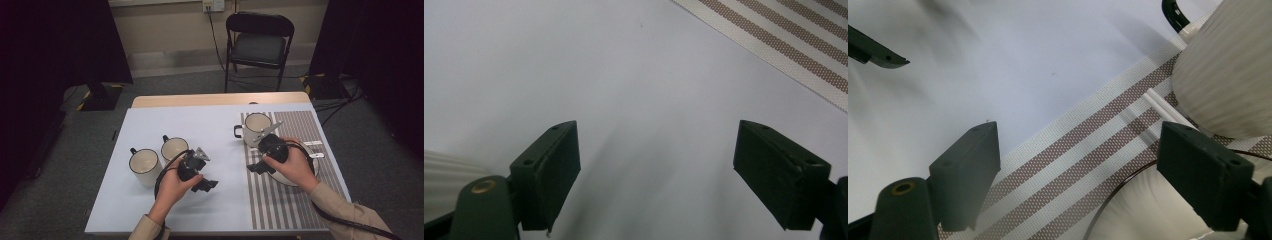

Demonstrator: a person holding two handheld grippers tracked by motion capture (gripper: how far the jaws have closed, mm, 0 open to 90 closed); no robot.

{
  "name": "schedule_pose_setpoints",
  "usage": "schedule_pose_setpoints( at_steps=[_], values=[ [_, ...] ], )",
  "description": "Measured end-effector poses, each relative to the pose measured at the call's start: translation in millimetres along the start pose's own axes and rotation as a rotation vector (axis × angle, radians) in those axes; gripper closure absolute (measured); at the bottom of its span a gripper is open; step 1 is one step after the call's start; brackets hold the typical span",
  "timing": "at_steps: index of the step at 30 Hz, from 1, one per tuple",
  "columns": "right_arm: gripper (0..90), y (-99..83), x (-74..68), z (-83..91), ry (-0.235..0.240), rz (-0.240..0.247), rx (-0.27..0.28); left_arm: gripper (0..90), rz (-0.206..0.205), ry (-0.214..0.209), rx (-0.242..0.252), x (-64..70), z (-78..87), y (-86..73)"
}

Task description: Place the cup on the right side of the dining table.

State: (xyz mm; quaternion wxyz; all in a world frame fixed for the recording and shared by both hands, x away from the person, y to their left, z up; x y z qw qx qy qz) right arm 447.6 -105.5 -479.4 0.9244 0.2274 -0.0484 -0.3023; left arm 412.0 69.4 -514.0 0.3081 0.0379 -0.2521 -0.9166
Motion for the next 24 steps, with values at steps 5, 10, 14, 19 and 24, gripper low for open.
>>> schedule_pose_setpoints(
  at_steps=[5, 10, 14, 19, 24],
  values=[
    [17.0, -3.3, -3.5, -2.4, 0.008, 0.007, -0.010, 18.5, -0.003, -0.002, -0.001, 2.1, 0.6, -2.7],
    [16.9, -5.6, -7.5, -4.1, 0.015, 0.015, -0.011, 18.4, 0.000, -0.006, -0.004, 3.5, -2.4, -8.1],
    [16.9, -8.4, -10.4, -5.7, 0.019, 0.016, -0.020, 18.4, 0.003, -0.015, -0.004, 5.1, -3.7, -12.2],
    [17.0, -11.2, -12.8, -7.3, 0.024, 0.019, -0.021, 18.4, -0.003, -0.011, -0.006, 5.9, -0.8, -15.8],
    [17.2, -13.9, -14.9, -8.1, 0.029, 0.023, -0.027, 18.4, 0.003, -0.008, -0.009, 6.1, -0.1, -21.7]
  ],
)
Point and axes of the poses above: each handheld gripper's, and its own axes: z roughly backward along the jaws, y roughly out of its top, x roughly to its right, the point moved 10 cm from there along -z, roughly forward along the jaws, and after that the axes turned 7 degrees about -x, right-handed, at the moved point
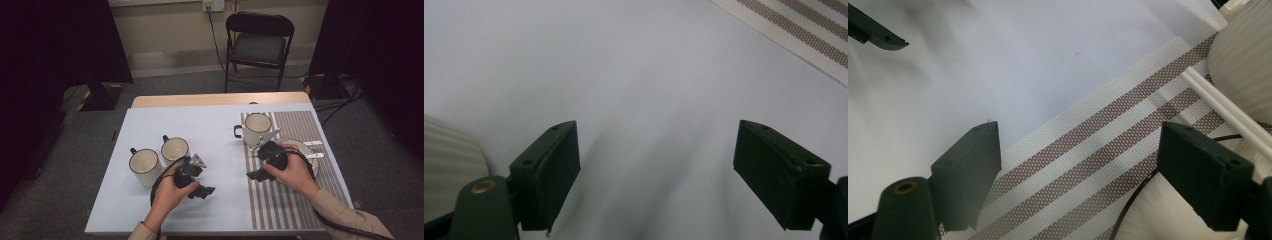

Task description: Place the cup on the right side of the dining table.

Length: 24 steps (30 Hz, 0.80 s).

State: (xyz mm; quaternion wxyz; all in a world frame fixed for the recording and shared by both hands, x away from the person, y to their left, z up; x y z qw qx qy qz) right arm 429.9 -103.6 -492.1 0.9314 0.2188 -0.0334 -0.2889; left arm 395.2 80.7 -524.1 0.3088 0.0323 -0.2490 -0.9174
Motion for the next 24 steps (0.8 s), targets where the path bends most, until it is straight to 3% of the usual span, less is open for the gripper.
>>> schedule_pose_setpoints(
  at_steps=[24],
  values=[
    [16.7, -8.7, -8.1, -2.0, 0.014, 0.009, 0.003, 18.4, 0.021, -0.001, -0.003, -3.0, 7.3, -19.0]
  ],
)
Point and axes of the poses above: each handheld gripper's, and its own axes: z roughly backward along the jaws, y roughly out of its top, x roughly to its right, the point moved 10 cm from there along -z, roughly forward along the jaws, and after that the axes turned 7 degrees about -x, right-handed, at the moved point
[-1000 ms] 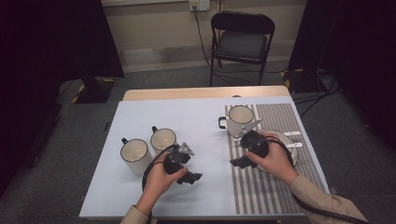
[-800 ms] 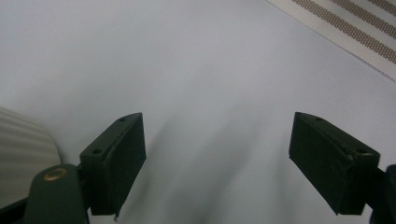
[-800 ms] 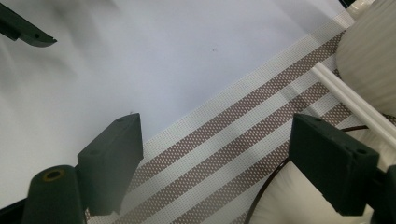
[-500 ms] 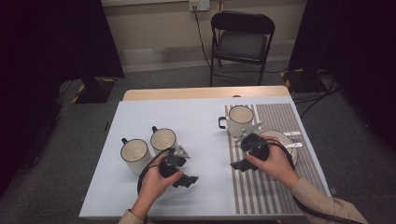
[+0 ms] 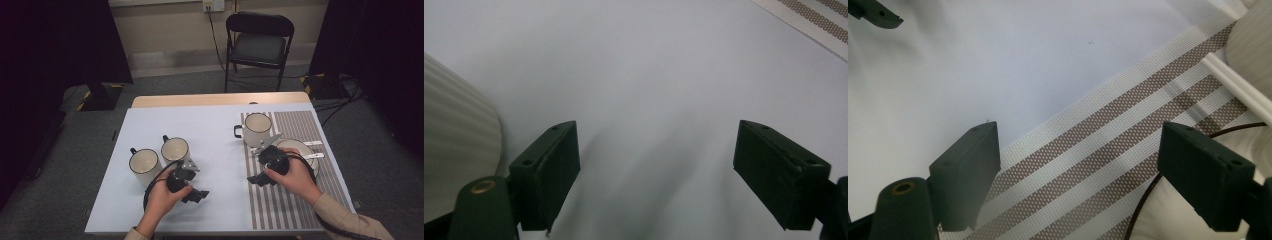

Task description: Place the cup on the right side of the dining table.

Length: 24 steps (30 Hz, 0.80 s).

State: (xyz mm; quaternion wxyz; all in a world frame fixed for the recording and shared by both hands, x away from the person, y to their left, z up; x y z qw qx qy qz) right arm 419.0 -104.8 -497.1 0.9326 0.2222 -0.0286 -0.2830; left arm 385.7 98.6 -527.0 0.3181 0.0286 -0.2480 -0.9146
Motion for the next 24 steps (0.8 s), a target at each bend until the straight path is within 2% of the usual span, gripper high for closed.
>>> schedule_pose_setpoints(
  at_steps=[15, 24],
  values=[
    [16.6, -6.8, -7.0, -1.0, 0.016, 0.010, -0.002, 18.3, -0.006, -0.002, -0.008, -0.3, 4.1, -12.4],
    [16.6, -13.8, -9.2, -3.8, 0.024, 0.007, -0.012, 18.3, 0.005, 0.006, -0.013, -1.6, 5.8, -18.1]
  ],
)
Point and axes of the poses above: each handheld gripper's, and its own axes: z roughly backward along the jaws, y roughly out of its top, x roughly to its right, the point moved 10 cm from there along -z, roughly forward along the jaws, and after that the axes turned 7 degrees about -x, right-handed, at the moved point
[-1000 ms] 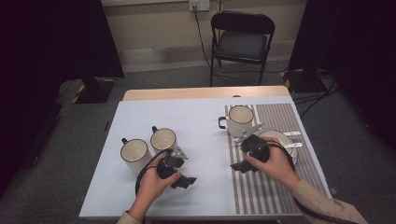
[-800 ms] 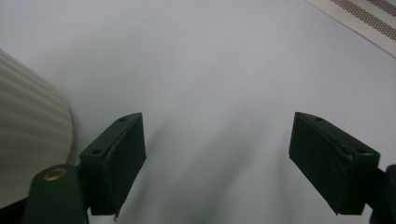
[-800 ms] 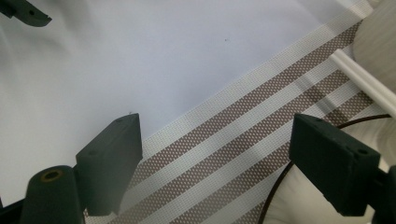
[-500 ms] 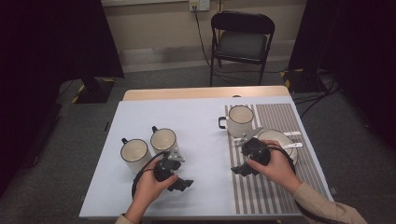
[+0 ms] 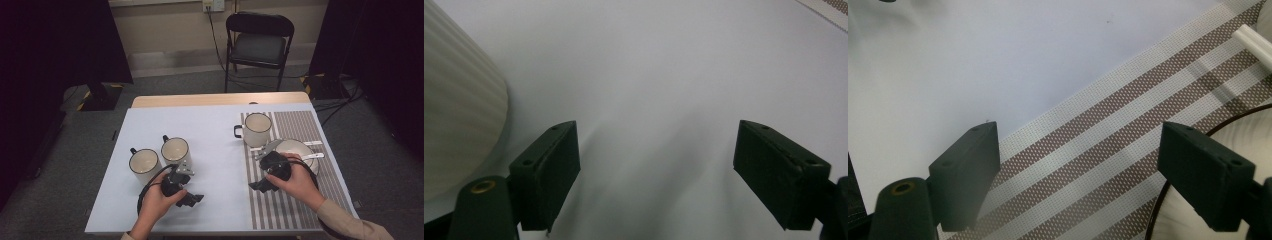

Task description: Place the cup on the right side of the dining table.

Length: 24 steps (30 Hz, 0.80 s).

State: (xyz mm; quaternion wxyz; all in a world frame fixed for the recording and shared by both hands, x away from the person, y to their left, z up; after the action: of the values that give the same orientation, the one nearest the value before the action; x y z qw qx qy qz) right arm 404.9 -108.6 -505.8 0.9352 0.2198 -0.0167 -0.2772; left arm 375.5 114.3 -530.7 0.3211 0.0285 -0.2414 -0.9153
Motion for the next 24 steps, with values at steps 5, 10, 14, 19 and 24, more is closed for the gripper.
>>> schedule_pose_setpoints(
  at_steps=[5, 10, 14, 19, 24],
  values=[
    [16.6, -3.3, -0.5, 0.2, 0.004, -0.002, 0.002, 18.3, 0.003, 0.001, 0.002, -0.7, 1.9, -3.6],
    [16.6, -6.0, -2.2, -0.2, 0.011, -0.001, 0.008, 18.4, 0.005, 0.003, -0.002, -1.0, 3.1, -7.3],
    [16.6, -7.5, -4.4, -0.5, 0.011, 0.001, 0.009, 18.4, 0.008, 0.004, -0.002, -1.1, 3.8, -10.2],
    [16.3, -9.7, -7.5, -0.9, 0.015, 0.006, 0.007, 18.3, 0.014, 0.002, -0.002, -2.4, 5.5, -14.3],
    [16.4, -13.0, -9.9, -2.8, 0.023, 0.007, 0.006, 18.3, 0.007, 0.001, -0.006, -2.2, 6.1, -17.9]
  ],
)
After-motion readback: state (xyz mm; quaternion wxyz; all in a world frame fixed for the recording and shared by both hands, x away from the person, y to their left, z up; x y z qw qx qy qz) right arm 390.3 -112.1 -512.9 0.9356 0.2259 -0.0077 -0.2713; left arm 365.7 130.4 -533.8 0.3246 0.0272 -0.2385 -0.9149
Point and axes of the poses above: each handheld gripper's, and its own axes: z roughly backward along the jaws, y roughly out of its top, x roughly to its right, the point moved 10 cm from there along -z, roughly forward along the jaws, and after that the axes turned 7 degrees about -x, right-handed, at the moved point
